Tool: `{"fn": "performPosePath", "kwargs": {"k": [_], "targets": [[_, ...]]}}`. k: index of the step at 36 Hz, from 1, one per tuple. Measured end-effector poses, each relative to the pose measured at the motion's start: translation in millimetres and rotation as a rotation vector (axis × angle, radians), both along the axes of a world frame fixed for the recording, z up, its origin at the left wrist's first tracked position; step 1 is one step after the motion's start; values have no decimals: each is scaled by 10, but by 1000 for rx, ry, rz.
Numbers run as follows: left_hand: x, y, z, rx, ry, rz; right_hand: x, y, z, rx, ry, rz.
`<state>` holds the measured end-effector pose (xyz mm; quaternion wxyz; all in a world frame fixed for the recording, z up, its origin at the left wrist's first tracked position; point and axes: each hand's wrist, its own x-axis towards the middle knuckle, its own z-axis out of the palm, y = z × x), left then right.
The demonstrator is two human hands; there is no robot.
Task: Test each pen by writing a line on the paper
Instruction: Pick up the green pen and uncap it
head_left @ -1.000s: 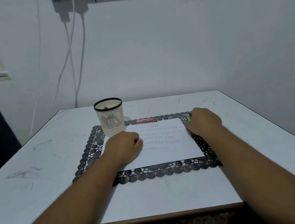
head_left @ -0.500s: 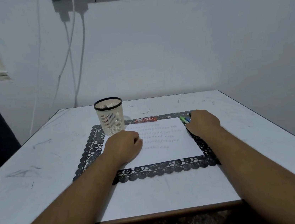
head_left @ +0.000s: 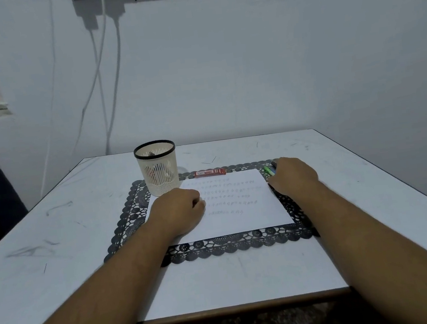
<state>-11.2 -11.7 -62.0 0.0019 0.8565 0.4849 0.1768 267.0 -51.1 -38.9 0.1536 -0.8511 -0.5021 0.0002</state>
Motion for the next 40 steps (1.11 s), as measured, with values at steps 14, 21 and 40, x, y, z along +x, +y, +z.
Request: {"fn": "performPosePath", "kwargs": {"k": [14, 21, 40], "targets": [[-15, -6, 6, -18, -2, -2, -20, 3, -7, -26, 18, -21], [-12, -19, 15, -4, -5, -7, -48, -11, 7, 69, 33, 30], [0, -58, 71, 189, -59, -183, -790, -74, -194, 220, 447, 705]]}}
